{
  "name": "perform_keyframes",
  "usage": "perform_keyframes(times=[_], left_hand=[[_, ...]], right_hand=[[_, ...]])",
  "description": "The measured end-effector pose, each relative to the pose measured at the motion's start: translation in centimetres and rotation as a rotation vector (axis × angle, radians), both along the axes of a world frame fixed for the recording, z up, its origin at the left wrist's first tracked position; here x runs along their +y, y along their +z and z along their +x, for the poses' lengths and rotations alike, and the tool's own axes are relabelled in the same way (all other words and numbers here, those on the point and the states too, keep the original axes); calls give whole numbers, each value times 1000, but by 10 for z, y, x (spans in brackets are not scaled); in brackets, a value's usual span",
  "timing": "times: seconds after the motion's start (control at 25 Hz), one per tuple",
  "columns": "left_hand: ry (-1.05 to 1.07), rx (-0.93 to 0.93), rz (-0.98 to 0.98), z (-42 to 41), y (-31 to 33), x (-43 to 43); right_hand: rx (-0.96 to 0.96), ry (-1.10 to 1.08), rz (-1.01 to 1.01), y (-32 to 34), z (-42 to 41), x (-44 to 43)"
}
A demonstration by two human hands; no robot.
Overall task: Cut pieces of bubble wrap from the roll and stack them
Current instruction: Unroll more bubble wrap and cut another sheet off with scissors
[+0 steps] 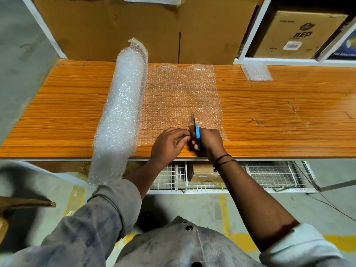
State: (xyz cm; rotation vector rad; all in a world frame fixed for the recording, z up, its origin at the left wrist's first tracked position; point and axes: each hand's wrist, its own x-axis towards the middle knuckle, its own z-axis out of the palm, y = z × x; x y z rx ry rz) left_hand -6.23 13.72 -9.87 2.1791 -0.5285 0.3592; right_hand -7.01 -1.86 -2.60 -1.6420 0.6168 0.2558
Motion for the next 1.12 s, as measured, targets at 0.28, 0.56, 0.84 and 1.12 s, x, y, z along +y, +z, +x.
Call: perform_keyframes(times=[0.28,0.56,0.84,1.12], left_hand=[[19,51,-56,0,-1,1],[3,56,-96,0,0,1],[-17,81,-162,2,0,3],[-49,108,-186,4,-2,4]], right_hand=[[-12,7,-83,-7,17,0],[-18,21,-148,-4,32,-4],[-23,31,-124,-4,52,-3],[-31,24,-110,-5,72,0]])
